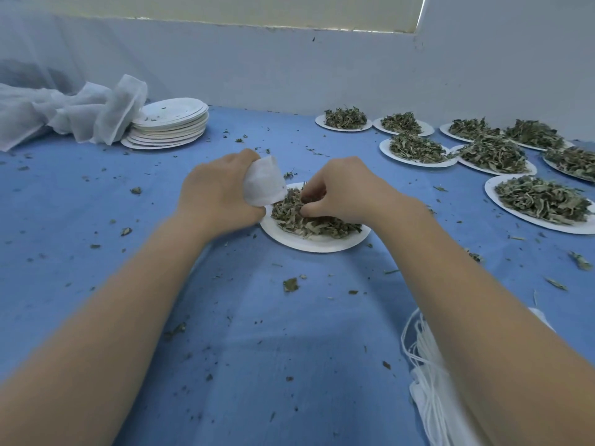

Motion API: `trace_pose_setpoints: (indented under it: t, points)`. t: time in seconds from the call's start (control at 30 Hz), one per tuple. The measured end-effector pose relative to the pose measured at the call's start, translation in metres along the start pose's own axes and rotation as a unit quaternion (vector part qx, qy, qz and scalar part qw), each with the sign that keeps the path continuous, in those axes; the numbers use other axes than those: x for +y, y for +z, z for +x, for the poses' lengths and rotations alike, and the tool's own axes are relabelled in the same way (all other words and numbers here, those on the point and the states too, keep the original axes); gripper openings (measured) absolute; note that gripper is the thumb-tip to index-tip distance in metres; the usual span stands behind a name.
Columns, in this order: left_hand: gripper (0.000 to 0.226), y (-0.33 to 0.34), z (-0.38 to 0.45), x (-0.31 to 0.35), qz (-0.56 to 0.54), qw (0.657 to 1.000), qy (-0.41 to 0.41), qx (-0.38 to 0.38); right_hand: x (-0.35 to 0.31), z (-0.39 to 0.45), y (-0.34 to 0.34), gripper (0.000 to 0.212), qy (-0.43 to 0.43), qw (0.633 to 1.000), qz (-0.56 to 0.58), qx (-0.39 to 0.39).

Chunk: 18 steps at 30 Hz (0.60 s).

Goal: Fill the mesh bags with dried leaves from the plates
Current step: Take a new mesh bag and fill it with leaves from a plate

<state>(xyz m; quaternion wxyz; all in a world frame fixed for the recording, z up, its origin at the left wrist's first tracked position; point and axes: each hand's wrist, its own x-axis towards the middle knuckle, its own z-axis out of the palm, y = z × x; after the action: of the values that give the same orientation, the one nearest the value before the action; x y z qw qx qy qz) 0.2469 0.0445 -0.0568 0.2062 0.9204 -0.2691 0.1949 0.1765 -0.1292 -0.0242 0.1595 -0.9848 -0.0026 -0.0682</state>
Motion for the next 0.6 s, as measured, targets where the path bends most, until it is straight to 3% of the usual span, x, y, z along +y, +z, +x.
trace_pose_setpoints:
  t: [0.4,0.53,0.6]
  points:
    - [0.052,0.008,-0.008,0.0,-0.062,0.997,-0.03,0.019,0.009,-0.005,-0.019,0.013,-0.012,0.985,0.137,0.103]
    - [0.054,0.006,-0.008,0.002,-0.048,0.999,-0.014,0.02,-0.004,-0.002,-0.014,0.014,-0.045,0.983,0.124,0.124]
    - [0.055,0.003,-0.007,0.003,-0.033,0.999,0.006,0.033,-0.015,-0.001,-0.009,0.014,-0.081,0.988,0.06,0.116]
